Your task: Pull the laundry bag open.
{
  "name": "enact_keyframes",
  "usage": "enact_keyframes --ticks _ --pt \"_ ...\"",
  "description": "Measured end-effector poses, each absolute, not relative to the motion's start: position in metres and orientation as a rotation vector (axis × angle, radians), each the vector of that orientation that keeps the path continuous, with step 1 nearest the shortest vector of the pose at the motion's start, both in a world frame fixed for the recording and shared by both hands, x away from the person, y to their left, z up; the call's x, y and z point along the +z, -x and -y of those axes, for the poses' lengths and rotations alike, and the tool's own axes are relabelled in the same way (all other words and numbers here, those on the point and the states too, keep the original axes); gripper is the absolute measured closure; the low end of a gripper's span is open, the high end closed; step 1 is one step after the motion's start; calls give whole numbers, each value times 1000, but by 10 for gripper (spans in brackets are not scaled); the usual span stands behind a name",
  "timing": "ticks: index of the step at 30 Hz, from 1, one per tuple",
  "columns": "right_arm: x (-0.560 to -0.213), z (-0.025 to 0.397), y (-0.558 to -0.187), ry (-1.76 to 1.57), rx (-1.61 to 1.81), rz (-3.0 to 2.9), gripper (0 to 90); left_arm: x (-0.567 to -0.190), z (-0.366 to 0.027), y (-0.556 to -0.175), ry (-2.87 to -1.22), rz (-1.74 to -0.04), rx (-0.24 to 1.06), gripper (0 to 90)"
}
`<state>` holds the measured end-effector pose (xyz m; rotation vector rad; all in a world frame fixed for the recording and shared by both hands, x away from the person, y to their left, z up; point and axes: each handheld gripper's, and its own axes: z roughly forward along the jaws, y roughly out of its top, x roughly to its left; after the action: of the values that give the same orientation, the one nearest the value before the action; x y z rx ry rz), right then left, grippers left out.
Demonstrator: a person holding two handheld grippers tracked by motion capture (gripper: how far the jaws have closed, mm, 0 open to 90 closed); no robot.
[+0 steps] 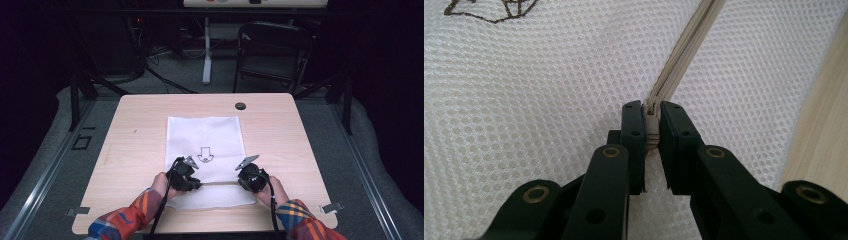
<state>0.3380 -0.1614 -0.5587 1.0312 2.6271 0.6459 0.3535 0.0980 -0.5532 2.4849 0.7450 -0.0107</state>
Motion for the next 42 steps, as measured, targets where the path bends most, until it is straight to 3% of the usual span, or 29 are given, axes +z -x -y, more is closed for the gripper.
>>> enact_keyframes --ticks 42 --pt "-559 162 -338 -1029 647 -2631 900 -549 -142 -355 -2461 -886 10 813"
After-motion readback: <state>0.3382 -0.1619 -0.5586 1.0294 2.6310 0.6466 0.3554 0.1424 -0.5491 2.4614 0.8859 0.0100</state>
